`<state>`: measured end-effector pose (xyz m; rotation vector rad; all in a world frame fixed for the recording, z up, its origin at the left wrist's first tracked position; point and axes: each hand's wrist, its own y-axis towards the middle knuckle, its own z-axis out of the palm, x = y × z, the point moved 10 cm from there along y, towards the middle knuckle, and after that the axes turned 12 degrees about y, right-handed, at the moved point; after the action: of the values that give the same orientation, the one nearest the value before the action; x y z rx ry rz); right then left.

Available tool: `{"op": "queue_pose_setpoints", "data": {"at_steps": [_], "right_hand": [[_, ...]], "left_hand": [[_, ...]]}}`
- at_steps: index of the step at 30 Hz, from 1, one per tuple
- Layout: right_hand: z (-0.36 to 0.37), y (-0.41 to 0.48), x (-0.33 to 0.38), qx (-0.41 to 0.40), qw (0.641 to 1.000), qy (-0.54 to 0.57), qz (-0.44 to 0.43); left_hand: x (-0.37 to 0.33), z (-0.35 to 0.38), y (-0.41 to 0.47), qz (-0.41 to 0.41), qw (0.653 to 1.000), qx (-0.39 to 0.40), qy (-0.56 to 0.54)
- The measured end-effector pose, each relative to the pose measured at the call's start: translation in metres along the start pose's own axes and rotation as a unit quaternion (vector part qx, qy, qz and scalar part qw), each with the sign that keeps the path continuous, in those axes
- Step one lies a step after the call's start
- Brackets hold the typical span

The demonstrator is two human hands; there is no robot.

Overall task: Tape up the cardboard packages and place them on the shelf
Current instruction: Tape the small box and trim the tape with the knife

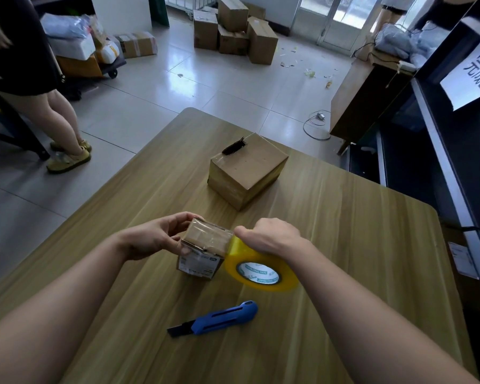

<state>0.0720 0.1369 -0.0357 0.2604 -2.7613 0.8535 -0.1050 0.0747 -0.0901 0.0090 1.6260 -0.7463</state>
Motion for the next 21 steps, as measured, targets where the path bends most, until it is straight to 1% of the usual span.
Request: {"op": "queue_pose_setpoints", "data": {"at_steps": [3,6,8,10,15,18,19,21], "right_hand": [[0.004,0.001,0.002,0.033,0.999,0.023,0.001],[0.008,0.002,0.005,0.044,0.998,0.036,-0.004],[0.008,0.003,0.009,0.038,0.998,0.043,-0.008],[0.009,0.004,0.012,0.035,0.998,0.05,-0.009],[0.013,0.005,0.019,0.035,0.998,0.054,-0.005],[0.013,0.005,0.022,0.034,0.998,0.062,-0.005],[0.013,0.005,0.023,0.032,0.997,0.065,-0.007],[0.013,0.002,0.025,0.036,0.995,0.093,0.004]], "left_hand": [[-0.003,-0.005,-0.003,-0.022,0.998,-0.011,0.055],[-0.011,-0.007,-0.005,-0.042,0.993,-0.023,0.111],[-0.015,-0.01,-0.006,-0.066,0.989,-0.058,0.12],[-0.019,-0.012,-0.008,-0.083,0.98,-0.108,0.142],[-0.035,0.001,-0.007,-0.07,0.948,-0.178,0.256],[-0.035,0.002,-0.002,-0.092,0.942,-0.208,0.247],[-0.035,0.001,-0.001,-0.112,0.931,-0.222,0.268],[-0.033,-0.002,0.001,-0.153,0.886,-0.251,0.359]]}}
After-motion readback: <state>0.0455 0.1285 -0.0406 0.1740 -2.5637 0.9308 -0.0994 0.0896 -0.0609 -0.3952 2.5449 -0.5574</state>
